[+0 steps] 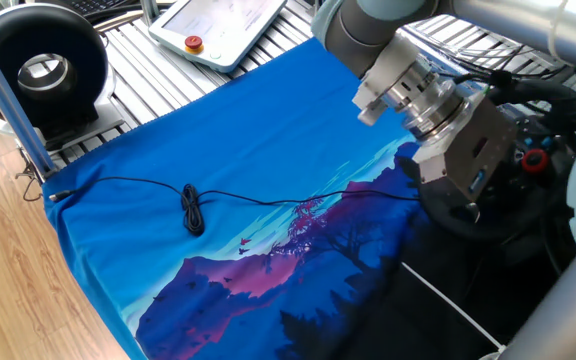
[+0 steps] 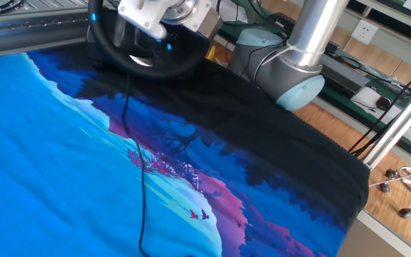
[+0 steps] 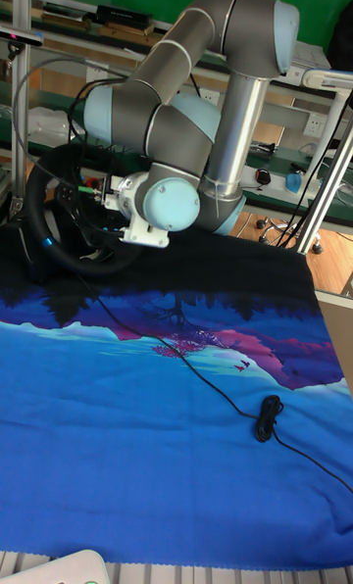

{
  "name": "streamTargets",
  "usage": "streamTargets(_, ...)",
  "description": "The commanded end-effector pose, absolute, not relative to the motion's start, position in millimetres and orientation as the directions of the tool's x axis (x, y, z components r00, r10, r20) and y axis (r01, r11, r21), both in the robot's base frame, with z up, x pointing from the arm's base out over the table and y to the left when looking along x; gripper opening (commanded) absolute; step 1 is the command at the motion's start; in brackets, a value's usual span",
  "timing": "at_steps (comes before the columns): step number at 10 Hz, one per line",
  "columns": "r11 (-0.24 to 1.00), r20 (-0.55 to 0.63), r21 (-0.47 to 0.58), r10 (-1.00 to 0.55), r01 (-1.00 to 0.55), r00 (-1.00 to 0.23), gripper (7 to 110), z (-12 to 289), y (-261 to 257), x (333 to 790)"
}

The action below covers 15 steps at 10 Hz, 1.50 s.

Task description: Rotate the steering wheel 90 degrees counterclockwise

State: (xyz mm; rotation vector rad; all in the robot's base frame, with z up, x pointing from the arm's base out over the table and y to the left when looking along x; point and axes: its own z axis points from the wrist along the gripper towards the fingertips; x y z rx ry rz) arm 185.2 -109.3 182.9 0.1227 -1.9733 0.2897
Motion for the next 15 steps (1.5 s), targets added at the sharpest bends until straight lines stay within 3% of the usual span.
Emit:
streamTargets(1, 0.955, 0.921, -0.184, 0.084, -0.233, -0.381, 7, 194.1, -114.3, 184.7)
streamTargets(4, 0.961, 0.904, -0.180, 0.077, -0.210, -0.421, 7, 193.6, -94.3, 196.5)
streamTargets(6, 0.972, 0.869, -0.087, -0.033, -0.218, -0.494, 7, 186.2, -88.4, 220.0)
streamTargets(7, 0.967, 0.824, -0.088, -0.064, -0.239, -0.562, 7, 175.7, -96.1, 238.1)
streamTargets(10, 0.953, 0.663, -0.136, -0.116, -0.272, -0.740, 7, 149.6, -109.8, 299.2)
streamTargets(13, 0.938, 0.596, -0.211, -0.099, -0.274, -0.797, 7, 130.7, -119.4, 328.6)
streamTargets(15, 0.931, 0.614, -0.232, -0.085, -0.282, -0.785, 7, 144.0, -121.5, 326.2)
